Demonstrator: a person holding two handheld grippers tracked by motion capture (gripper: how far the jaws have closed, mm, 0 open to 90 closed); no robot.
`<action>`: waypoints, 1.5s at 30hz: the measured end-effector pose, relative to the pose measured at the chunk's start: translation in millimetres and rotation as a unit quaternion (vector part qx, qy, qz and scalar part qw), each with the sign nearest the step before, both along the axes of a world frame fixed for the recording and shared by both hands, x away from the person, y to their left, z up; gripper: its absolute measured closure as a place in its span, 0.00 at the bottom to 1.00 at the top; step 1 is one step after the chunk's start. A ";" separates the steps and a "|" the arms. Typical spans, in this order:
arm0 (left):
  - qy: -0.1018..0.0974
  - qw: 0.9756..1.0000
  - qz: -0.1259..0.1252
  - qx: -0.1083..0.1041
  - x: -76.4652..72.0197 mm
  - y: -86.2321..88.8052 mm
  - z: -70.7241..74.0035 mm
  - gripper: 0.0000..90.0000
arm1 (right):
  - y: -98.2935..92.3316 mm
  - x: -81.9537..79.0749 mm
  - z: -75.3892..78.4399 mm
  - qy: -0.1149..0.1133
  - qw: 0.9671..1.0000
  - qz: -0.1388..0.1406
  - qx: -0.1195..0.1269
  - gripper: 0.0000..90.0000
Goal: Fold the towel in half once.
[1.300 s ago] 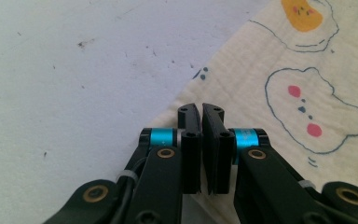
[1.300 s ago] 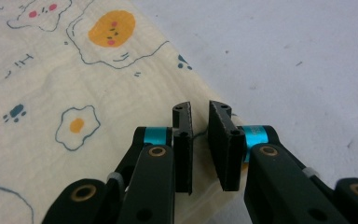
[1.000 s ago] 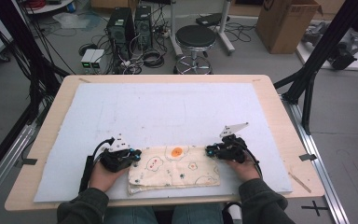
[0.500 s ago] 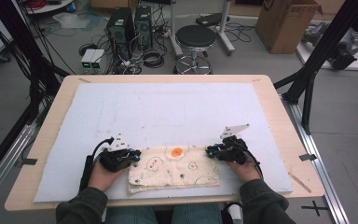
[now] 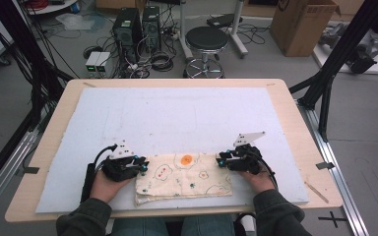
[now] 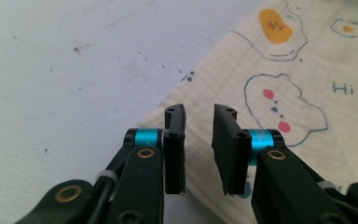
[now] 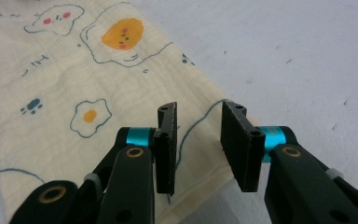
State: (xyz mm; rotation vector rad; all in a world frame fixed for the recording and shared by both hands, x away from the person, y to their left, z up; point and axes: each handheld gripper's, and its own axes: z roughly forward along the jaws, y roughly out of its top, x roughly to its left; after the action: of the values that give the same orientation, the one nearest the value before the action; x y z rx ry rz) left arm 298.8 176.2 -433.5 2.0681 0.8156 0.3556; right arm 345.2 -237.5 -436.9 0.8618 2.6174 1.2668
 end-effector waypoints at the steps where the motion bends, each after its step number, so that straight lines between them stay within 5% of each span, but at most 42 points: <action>1: -0.001 1.000 -0.001 0.000 -0.3 0.5 0.9 0.81 | -0.6 -0.4 0.9 0.000 1.000 -0.001 0.004 0.72; 24: -0.023 0.999 -0.010 -0.045 -3.8 4.8 19.2 0.64 | -0.5 -5.7 19.6 -0.020 0.999 0.002 0.040 0.56; 45: -0.020 0.999 0.001 -0.050 24.2 7.7 30.3 0.56 | 3.1 19.0 27.5 -0.007 0.999 0.004 0.043 0.54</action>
State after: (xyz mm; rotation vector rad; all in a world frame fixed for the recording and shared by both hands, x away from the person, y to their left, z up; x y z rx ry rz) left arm 323.0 184.0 -403.2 1.9620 0.7948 0.3501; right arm 364.2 -234.3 -409.4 0.8526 2.5762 1.3912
